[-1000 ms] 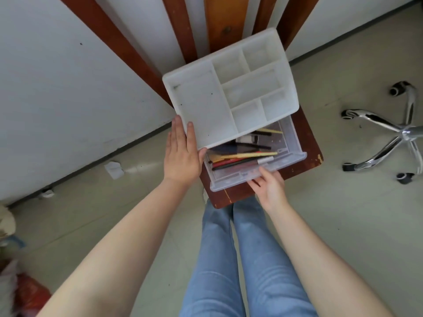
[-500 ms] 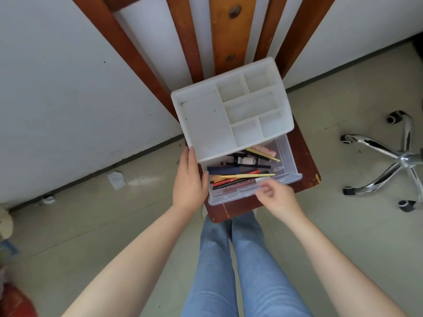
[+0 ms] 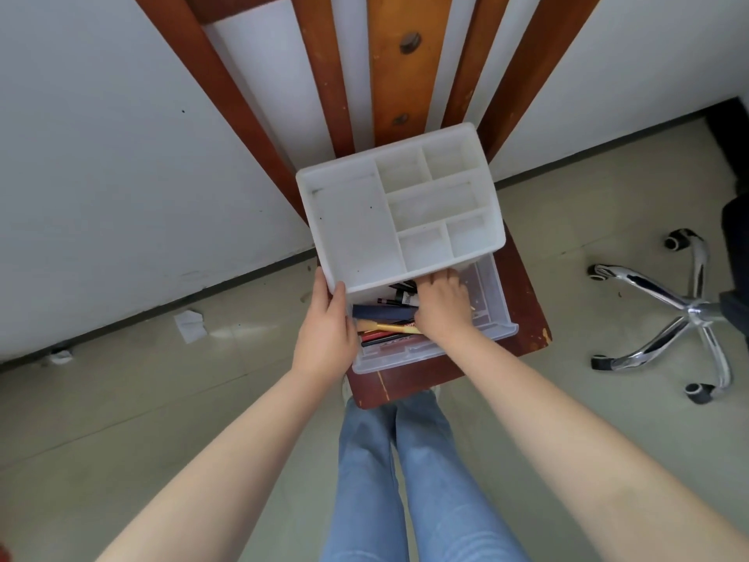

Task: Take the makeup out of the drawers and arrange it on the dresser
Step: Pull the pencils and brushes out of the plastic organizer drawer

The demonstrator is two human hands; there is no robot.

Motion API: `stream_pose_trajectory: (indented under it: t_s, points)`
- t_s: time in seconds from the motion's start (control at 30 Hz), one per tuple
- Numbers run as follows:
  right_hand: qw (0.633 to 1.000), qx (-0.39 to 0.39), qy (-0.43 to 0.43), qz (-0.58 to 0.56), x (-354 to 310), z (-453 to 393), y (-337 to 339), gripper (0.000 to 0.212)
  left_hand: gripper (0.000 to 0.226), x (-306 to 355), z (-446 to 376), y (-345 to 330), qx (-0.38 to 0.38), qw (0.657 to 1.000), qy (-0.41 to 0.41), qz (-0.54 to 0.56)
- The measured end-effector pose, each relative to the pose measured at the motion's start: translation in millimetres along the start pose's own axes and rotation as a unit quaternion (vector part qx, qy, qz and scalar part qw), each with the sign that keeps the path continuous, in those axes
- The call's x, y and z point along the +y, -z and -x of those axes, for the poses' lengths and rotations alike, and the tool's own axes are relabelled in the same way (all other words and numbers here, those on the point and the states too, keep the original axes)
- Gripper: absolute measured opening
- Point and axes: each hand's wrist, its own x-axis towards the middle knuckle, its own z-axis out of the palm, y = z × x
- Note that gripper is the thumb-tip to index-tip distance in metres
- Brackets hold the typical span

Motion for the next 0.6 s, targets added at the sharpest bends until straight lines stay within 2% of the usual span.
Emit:
stream_pose_trajectory:
  t_s: [0.1, 0.27, 0.6]
  points:
    - [1.000, -0.009, 0.004, 0.029, -9, -4, 2, 0.055, 0.043, 4, 0, 2, -0.008, 1.000, 0.011, -0.010]
    - [0.997, -0.006, 0.033, 0.074, -17, -12, 1, 0.028, 0.041, 5, -3, 2, -0.025, 0.999, 0.022, -0.034]
    - [0.990, 0.050, 0.074, 0.112, 4, 2, -3, 0.037, 0.043, 6, -7, 0, -0.043, 0.997, 0.033, -0.051]
